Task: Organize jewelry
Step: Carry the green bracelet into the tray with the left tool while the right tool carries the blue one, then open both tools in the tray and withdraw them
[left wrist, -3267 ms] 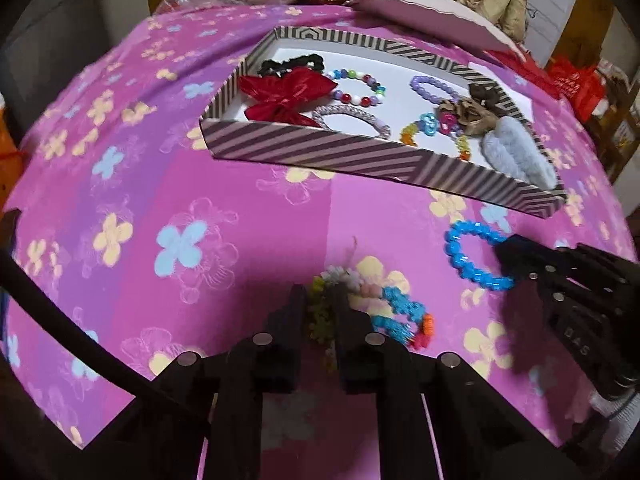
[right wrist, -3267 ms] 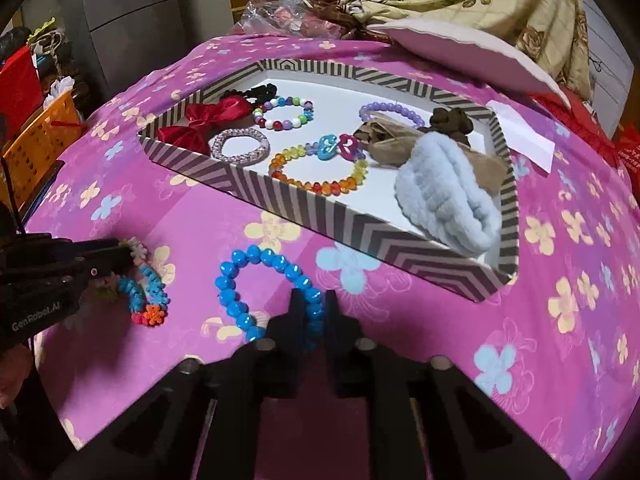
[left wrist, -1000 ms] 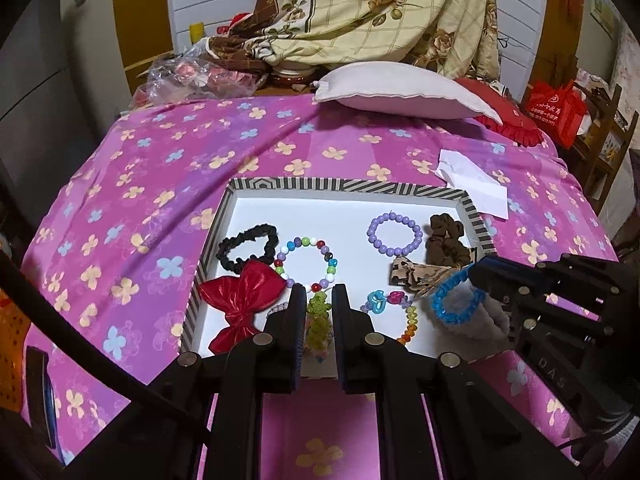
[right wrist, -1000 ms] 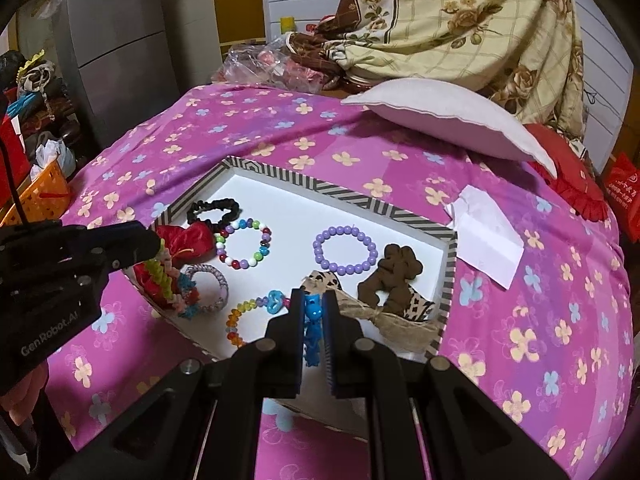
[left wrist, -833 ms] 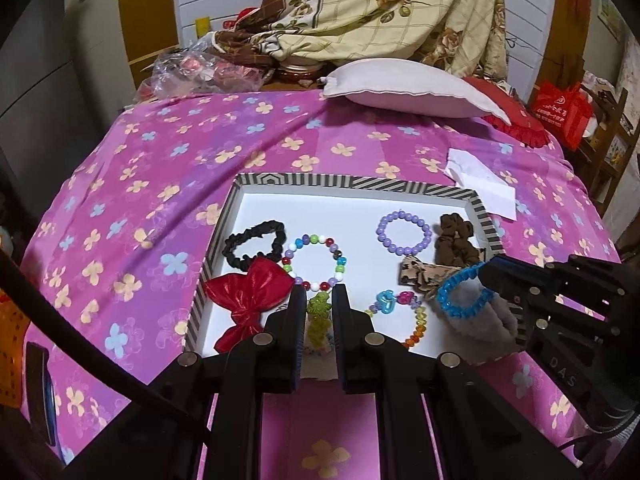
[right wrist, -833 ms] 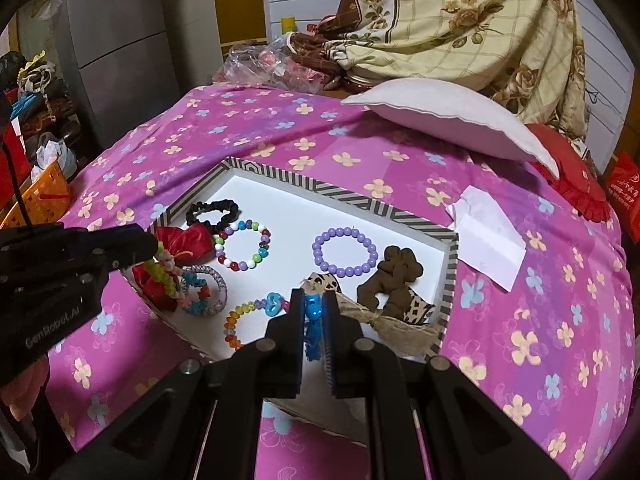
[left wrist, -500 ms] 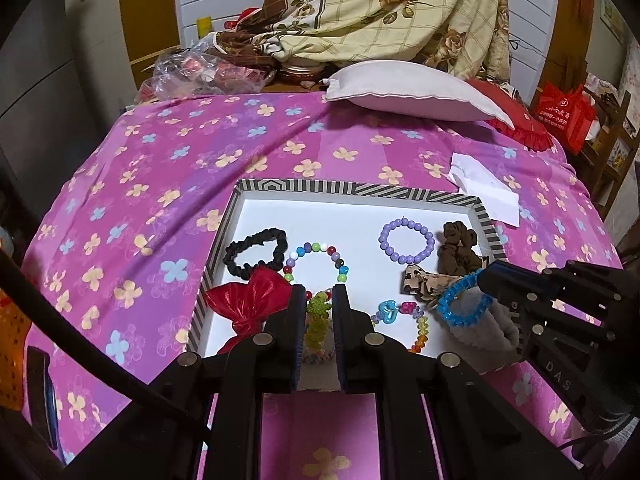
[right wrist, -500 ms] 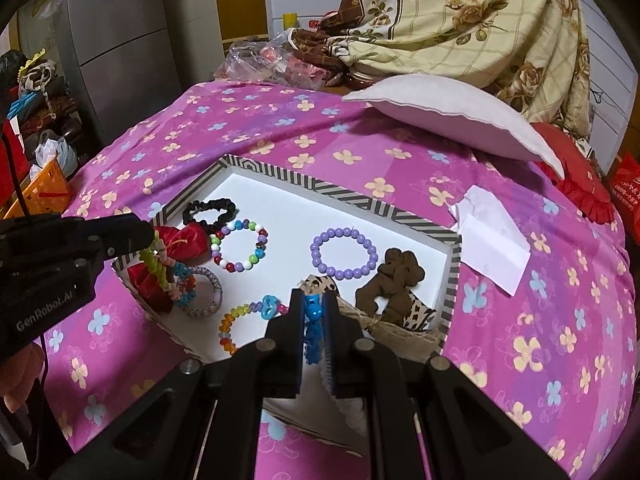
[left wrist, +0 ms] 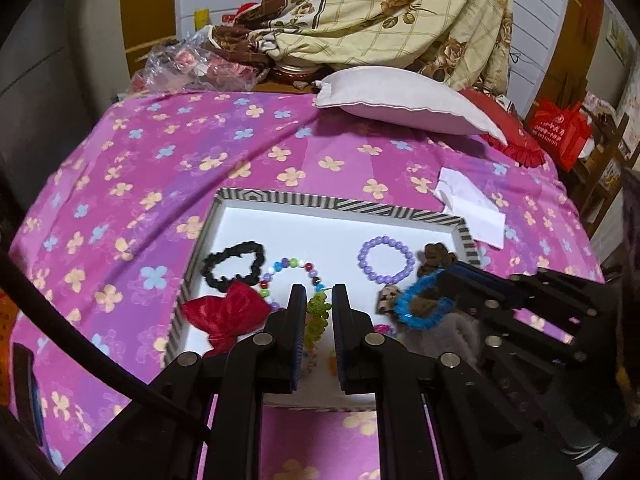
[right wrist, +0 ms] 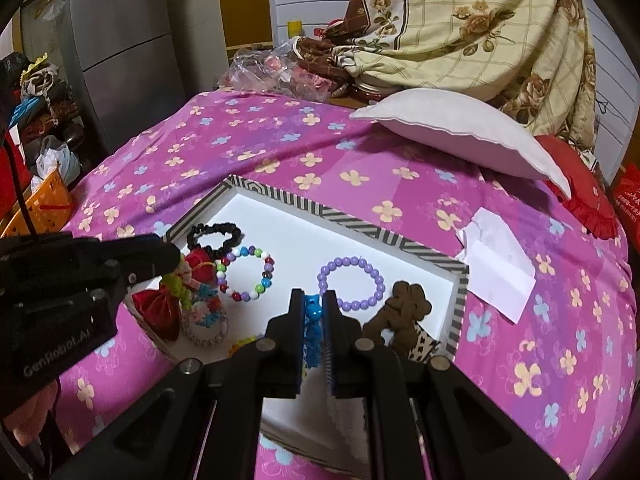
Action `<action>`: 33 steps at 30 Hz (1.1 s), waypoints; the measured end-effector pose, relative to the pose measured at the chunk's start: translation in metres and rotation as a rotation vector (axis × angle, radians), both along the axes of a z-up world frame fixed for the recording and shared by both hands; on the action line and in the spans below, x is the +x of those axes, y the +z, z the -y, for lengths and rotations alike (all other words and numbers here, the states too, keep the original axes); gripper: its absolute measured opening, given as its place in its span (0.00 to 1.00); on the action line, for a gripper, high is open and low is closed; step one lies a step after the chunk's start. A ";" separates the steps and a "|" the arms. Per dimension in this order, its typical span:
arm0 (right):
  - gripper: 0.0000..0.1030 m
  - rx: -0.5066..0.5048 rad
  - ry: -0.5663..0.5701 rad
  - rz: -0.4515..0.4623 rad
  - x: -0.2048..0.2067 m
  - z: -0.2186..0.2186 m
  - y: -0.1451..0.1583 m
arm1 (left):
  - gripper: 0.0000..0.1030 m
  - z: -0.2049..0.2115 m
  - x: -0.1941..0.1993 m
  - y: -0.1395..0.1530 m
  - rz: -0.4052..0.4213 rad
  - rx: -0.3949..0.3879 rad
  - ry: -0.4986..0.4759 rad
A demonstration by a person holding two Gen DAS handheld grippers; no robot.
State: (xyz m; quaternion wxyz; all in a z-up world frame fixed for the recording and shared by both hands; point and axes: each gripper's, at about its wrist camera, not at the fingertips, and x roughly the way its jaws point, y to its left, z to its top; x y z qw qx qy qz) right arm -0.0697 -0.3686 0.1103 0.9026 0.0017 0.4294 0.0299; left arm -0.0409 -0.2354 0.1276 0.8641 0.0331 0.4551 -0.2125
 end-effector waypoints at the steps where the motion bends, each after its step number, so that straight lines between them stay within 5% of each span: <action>1: 0.08 0.003 -0.003 0.003 0.005 0.001 0.001 | 0.05 0.001 0.001 0.001 -0.006 -0.008 -0.003; 6: 0.08 0.040 -0.011 0.013 0.027 0.004 0.003 | 0.05 0.006 0.006 -0.004 -0.030 -0.036 -0.022; 13: 0.08 0.122 -0.012 -0.007 0.059 0.002 -0.014 | 0.05 -0.010 0.029 -0.048 -0.130 -0.004 0.036; 17: 0.08 0.202 -0.024 -0.032 0.081 0.003 -0.034 | 0.05 -0.022 0.033 -0.068 -0.157 0.027 0.068; 25: 0.09 0.198 -0.141 -0.142 0.100 0.017 -0.089 | 0.06 -0.027 0.032 -0.085 -0.142 0.083 0.070; 33: 0.35 0.189 -0.121 -0.080 0.063 0.012 -0.069 | 0.07 -0.029 0.027 -0.080 -0.090 0.094 0.094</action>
